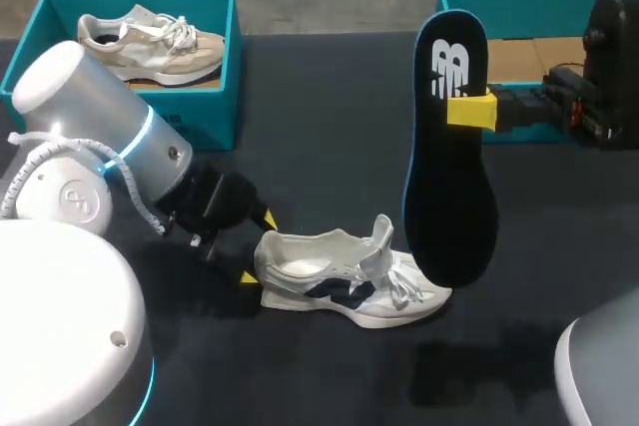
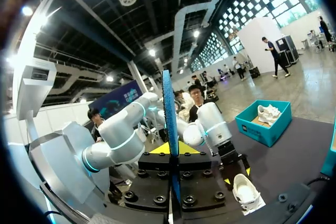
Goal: Take the shoe out of the shoebox, open the shoe tongue, remove and reinsert the insole, then place the shoe into the shoebox
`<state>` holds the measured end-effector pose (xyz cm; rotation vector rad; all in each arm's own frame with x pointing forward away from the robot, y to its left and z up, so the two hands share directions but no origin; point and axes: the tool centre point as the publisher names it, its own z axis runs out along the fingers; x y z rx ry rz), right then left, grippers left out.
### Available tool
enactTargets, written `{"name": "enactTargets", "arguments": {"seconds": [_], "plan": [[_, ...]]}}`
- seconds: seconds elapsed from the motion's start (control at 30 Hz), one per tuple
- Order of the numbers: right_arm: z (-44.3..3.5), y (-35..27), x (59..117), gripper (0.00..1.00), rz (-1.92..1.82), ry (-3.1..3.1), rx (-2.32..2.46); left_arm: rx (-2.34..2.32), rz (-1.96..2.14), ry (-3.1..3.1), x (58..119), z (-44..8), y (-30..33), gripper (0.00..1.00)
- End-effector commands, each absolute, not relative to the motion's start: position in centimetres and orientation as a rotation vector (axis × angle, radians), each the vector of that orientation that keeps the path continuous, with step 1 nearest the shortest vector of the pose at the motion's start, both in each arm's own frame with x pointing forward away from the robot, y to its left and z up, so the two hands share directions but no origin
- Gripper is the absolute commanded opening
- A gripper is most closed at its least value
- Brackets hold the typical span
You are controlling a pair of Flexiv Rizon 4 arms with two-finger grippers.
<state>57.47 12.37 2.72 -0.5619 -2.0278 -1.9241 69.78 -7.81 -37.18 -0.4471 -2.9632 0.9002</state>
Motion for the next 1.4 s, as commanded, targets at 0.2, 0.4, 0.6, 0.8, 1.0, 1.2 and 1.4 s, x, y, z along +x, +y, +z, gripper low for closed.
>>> {"name": "enactTargets", "arguments": {"seconds": [0.2,0.4,0.6,0.8,1.0,1.2,1.4], "plan": [[2.6,12.5,57.4,0.00,-1.922,-2.028,-0.566,-0.475,0.587,-3.031,69.2,-36.6,-8.9,1.00],[2.6,12.5,57.4,0.00,-1.922,-2.028,-0.566,-0.469,0.421,-3.146,68.9,-36.1,-9.3,1.00],[2.6,12.5,57.4,0.00,-1.922,-2.028,-0.566,-0.434,0.345,-3.150,69.2,-36.1,-9.3,1.00],[2.6,12.5,57.4,0.00,-1.922,-2.028,-0.566,-0.424,0.311,-3.142,69.5,-36.4,-9.3,1.00],[2.6,12.5,57.4,0.00,-1.922,-2.028,-0.566,-0.426,0.303,-3.147,69.5,-35.9,-9.3,1.00],[2.6,12.5,57.4,0.00,-1.922,-2.028,-0.566,-0.434,0.357,-3.143,69.4,-34.2,-9.4,1.00],[2.6,12.5,57.4,0.00,-1.922,-2.028,-0.566,-0.456,0.374,-3.166,69.4,-32.6,-10.1,1.00]]}}
